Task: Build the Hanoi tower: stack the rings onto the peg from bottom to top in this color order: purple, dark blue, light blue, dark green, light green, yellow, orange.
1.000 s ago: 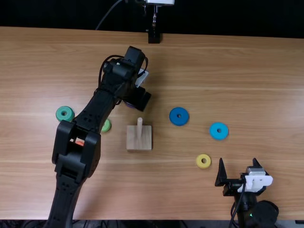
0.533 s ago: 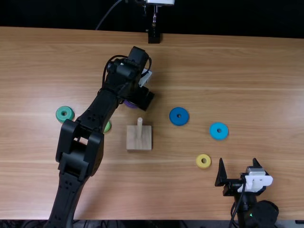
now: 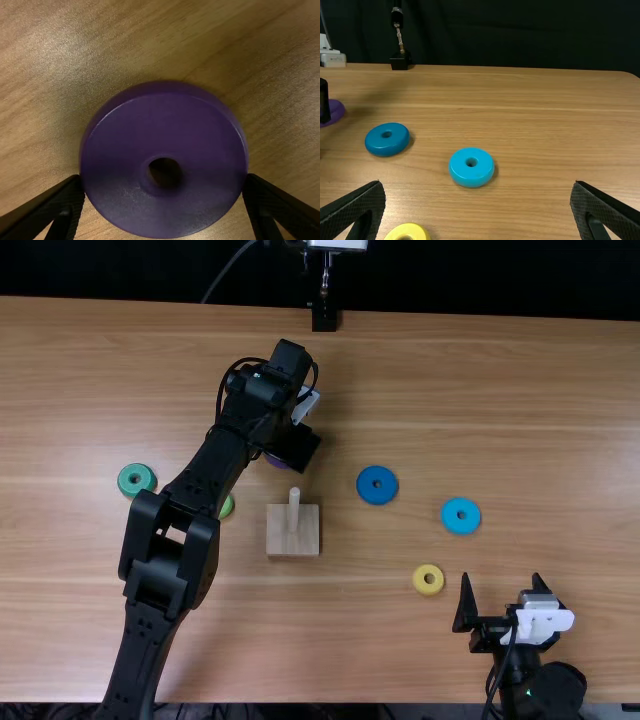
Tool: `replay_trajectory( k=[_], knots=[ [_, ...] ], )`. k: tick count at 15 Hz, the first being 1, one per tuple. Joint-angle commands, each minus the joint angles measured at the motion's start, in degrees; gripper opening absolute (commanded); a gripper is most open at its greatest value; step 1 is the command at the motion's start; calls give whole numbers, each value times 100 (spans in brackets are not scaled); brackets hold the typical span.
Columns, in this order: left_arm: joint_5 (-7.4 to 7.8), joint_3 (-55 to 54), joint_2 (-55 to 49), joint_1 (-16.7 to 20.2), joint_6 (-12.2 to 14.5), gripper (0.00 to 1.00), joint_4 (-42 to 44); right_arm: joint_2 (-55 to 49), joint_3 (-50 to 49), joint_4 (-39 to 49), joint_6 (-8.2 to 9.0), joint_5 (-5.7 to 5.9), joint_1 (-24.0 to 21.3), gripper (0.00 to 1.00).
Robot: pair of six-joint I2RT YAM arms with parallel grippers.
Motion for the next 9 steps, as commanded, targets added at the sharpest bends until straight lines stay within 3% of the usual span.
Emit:
replay_trajectory(
  k=[1,9],
  knots=[
    [18,104,213,11,20,100,17,-73,-392,-435,3,-72,-57,100],
    [39,183,406,-24,9,100,38,-73,-392,-435,3,-72,-57,100]
  ],
)
